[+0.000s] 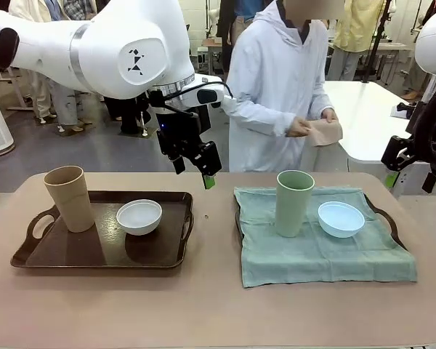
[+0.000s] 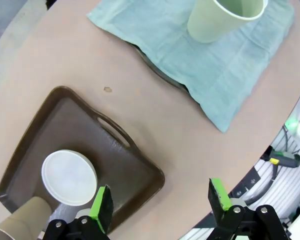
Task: Set up a tray with a mat and arrange the tableware.
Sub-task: Pick up the Picnic Bowl and Reusable plastic cup from the Handle tray in front of the human's position and hold them in the air.
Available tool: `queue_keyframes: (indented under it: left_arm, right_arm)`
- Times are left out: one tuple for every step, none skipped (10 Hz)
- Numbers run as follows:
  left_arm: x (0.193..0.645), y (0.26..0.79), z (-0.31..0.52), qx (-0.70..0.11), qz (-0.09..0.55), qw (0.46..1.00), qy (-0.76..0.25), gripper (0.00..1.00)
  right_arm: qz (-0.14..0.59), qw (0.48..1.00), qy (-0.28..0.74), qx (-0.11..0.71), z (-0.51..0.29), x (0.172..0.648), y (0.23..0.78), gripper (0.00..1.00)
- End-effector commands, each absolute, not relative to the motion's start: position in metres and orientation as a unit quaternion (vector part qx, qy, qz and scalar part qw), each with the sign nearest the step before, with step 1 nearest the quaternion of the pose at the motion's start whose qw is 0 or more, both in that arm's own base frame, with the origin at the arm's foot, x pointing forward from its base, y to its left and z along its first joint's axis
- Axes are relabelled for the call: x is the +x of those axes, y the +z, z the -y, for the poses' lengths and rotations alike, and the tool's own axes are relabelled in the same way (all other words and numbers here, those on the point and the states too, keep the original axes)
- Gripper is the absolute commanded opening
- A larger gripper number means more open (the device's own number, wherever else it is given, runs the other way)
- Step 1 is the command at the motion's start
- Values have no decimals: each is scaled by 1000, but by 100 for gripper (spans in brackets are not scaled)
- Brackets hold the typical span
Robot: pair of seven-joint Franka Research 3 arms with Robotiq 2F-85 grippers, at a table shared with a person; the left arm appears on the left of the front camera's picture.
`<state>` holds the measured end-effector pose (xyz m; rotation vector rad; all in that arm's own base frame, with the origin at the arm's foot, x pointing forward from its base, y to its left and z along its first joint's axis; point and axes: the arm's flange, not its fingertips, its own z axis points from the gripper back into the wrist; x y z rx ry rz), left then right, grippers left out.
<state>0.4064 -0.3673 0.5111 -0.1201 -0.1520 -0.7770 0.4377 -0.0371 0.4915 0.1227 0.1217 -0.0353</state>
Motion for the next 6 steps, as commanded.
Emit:
queue_keyframes:
  left_arm:
    - [406, 508, 363, -52, 84, 917, -386, 100]
    - [406, 508, 363, -52, 84, 917, -386, 100]
    - [406, 508, 363, -52, 84, 917, -386, 100]
    - [406, 508, 363, -52, 84, 917, -386, 100]
    - [406, 508, 363, -52, 84, 917, -386, 100]
    - [407, 511, 367, -58, 74, 921, -378, 100]
  right_arm:
    - [-59, 996, -19, 64, 36, 438, 491, 87]
    - [-59, 996, -19, 64, 36, 438, 491, 87]
    - [-59, 996, -19, 64, 36, 438, 491, 87]
    - [-59, 996, -19, 64, 36, 438, 491, 87]
    - [-59, 996, -19, 64, 36, 438, 491, 87]
    - [-61, 996, -18, 61, 37, 438, 491, 88]
